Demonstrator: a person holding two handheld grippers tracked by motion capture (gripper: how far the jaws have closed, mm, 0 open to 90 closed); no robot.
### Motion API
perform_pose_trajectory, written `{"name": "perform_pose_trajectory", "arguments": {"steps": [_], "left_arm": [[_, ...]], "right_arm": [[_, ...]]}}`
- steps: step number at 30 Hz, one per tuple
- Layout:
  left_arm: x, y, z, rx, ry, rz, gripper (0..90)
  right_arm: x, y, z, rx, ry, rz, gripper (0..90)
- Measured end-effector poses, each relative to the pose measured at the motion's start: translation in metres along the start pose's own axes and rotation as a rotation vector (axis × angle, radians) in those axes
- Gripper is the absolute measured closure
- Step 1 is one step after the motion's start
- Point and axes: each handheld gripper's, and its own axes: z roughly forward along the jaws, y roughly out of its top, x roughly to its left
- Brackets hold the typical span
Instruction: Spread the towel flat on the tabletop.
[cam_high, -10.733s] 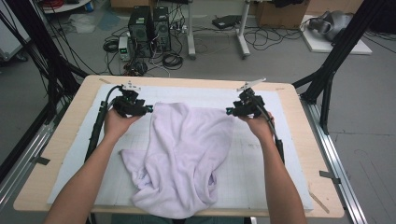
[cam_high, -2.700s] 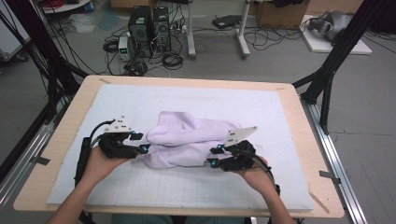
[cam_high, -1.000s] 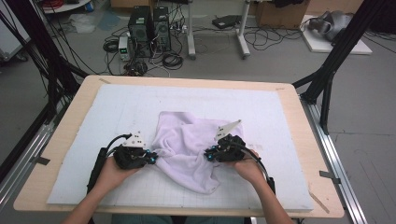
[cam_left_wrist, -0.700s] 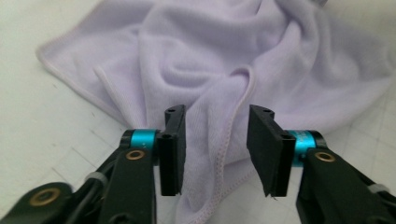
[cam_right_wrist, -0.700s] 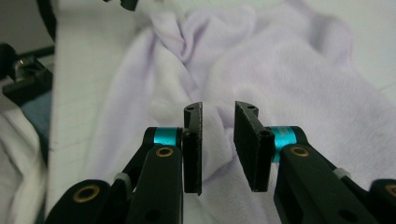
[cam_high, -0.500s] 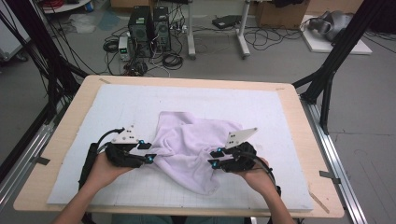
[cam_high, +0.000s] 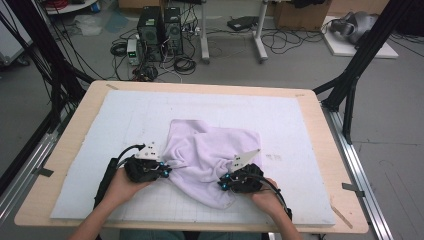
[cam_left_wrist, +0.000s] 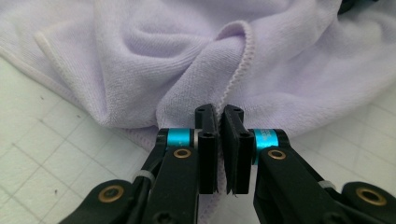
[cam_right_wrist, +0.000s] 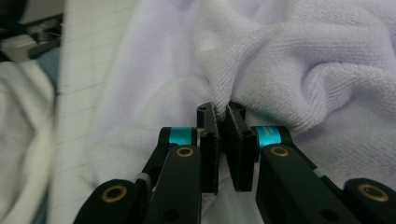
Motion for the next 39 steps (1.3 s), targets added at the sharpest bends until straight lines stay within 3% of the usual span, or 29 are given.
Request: {"name": "perform_pose_trajectory", "arguments": {"steps": [2,8,11,13,15,16,18,21,24,29,31,35,37,39], "left_arm": [[-0.005,0.000,-0.008,-0.025,-0.011,-0.003,84.9],[-0.023,-0.002,-0.033,-0.072,-0.055,0.001,85.0],[-0.034,0.001,-0.043,-0.092,-0.072,0.030,84.4],[-0.040,0.004,-0.049,-0.094,-0.064,0.057,77.8],[-0.042,0.008,-0.053,-0.101,-0.070,0.047,63.6],[-0.041,0.010,-0.054,-0.109,-0.071,0.049,59.5],[-0.040,0.013,-0.051,-0.117,-0.072,0.046,54.9],[-0.038,0.018,-0.035,-0.105,-0.076,0.049,54.3],[-0.036,0.024,-0.014,-0.096,-0.080,0.053,54.1],[-0.032,0.035,0.020,-0.065,-0.088,0.069,50.7],[-0.030,0.036,0.033,-0.024,-0.099,0.068,51.5],[-0.026,0.030,0.051,0.078,-0.121,0.092,74.9],[-0.025,0.026,0.049,0.063,-0.120,0.089,84.2],[-0.025,0.023,0.042,0.058,-0.096,0.092,86.3]], "right_arm": [[0.004,0.001,-0.008,-0.007,0.019,-0.006,84.8],[0.020,0.005,-0.051,-0.058,0.011,-0.051,84.7],[0.034,0.011,-0.070,-0.066,0.008,-0.106,84.8],[0.043,0.016,-0.082,-0.071,0.022,-0.141,84.6],[0.049,0.020,-0.092,-0.088,0.030,-0.155,81.9],[0.048,0.021,-0.096,-0.096,0.037,-0.157,78.8],[0.045,0.020,-0.101,-0.118,0.007,-0.131,74.4],[0.032,0.013,-0.095,-0.100,-0.051,-0.091,68.7],[0.018,-0.002,-0.079,-0.057,-0.082,-0.035,65.2],[-0.002,-0.026,-0.051,-0.011,-0.104,0.050,60.7],[-0.005,-0.029,-0.040,0.015,-0.113,0.052,61.3],[-0.006,-0.030,-0.032,-0.015,-0.078,0.054,77.7],[-0.005,-0.031,-0.032,-0.019,-0.062,0.041,83.8],[-0.004,-0.031,-0.035,-0.025,-0.053,0.033,84.7]]}}
